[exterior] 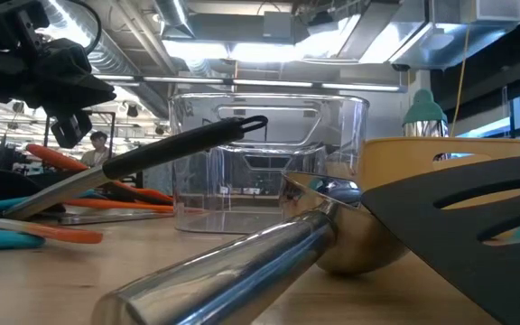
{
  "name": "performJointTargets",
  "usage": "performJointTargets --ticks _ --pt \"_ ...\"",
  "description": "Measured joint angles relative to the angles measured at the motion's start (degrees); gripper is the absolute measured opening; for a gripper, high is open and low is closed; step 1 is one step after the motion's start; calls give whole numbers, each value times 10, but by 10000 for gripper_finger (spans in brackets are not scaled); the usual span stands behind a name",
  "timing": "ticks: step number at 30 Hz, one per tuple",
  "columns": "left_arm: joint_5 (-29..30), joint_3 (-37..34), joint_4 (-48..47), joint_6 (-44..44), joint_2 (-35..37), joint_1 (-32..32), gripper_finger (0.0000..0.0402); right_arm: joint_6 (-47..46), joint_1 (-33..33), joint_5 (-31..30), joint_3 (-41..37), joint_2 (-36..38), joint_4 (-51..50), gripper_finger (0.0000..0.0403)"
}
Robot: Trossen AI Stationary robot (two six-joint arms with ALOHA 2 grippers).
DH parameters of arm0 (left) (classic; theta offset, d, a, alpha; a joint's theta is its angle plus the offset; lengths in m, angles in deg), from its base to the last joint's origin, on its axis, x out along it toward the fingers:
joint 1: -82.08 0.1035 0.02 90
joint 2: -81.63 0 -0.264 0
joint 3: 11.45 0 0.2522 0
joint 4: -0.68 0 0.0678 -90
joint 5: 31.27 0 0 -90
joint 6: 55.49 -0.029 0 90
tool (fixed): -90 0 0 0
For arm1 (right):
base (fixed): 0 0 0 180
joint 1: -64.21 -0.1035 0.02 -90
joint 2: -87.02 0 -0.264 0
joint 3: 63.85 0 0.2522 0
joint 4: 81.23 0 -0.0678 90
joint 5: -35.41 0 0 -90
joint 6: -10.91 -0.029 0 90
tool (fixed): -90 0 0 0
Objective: Pick & Place Kitchen Items
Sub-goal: Put the ice shovel into the green bin
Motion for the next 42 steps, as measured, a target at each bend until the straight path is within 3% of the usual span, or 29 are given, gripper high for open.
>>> performJointTargets --ticks 4,11,19,26,34,39,42 --pt "0 0 0 0 0 0 29 -25 0 -1 30 -104 -16 201" --pt "0 0 0 0 0 0 29 -146 -27 -1 112 -288 -14 202" --pt "0 0 0 0 0 0 29 -159 -91 -1 207 -415 -12 202" --pt "3 0 1 4 0 0 29 -160 -137 -2 255 -479 -9 202" --pt "7 0 10 0 0 0 29 -169 -143 -3 267 -500 -8 202" --pt "100 0 81 67 0 0 29 -172 -156 -3 267 -500 -6 202" --pt "111 0 146 94 0 0 29 -153 -171 -2 267 -500 -3 202"
